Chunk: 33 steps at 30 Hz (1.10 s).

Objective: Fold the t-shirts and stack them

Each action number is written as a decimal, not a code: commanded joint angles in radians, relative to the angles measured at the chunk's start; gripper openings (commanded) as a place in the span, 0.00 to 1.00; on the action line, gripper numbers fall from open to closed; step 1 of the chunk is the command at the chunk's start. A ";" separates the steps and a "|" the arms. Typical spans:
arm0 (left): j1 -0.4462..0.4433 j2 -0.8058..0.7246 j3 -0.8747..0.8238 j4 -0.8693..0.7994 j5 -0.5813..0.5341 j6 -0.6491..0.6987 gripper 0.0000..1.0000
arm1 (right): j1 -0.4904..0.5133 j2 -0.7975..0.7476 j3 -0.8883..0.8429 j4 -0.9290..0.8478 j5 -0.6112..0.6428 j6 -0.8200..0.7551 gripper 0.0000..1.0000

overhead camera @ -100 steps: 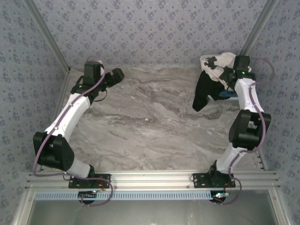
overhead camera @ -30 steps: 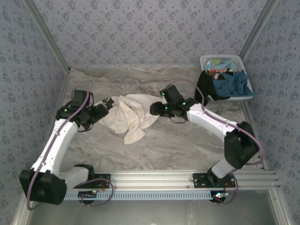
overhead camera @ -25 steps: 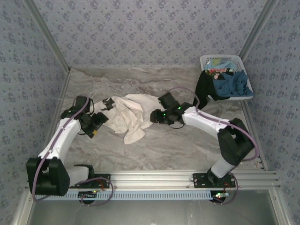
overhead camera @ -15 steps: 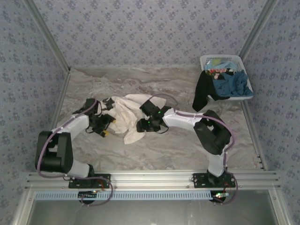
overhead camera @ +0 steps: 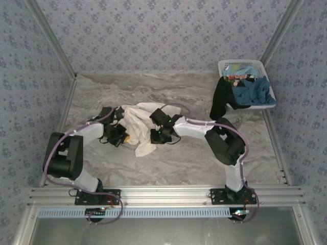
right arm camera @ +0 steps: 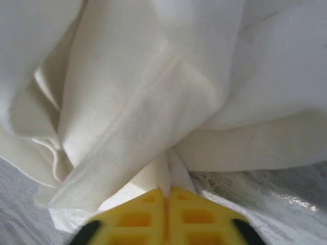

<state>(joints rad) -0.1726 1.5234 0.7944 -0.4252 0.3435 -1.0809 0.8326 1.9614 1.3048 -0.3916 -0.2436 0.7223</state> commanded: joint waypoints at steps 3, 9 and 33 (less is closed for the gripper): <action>0.037 -0.153 0.098 -0.150 -0.056 0.087 0.00 | -0.032 -0.116 -0.052 -0.003 0.024 0.040 0.00; 0.081 -0.274 0.215 -0.231 -0.085 0.118 0.00 | -0.098 -0.322 -0.068 -0.060 0.103 0.001 0.00; 0.150 -0.648 0.592 -0.101 -0.195 0.192 0.00 | -0.392 -1.000 0.140 -0.164 0.253 -0.257 0.00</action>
<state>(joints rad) -0.0261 0.9531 1.3682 -0.6357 0.1822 -0.9089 0.4446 1.0611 1.4582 -0.5705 -0.0380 0.5026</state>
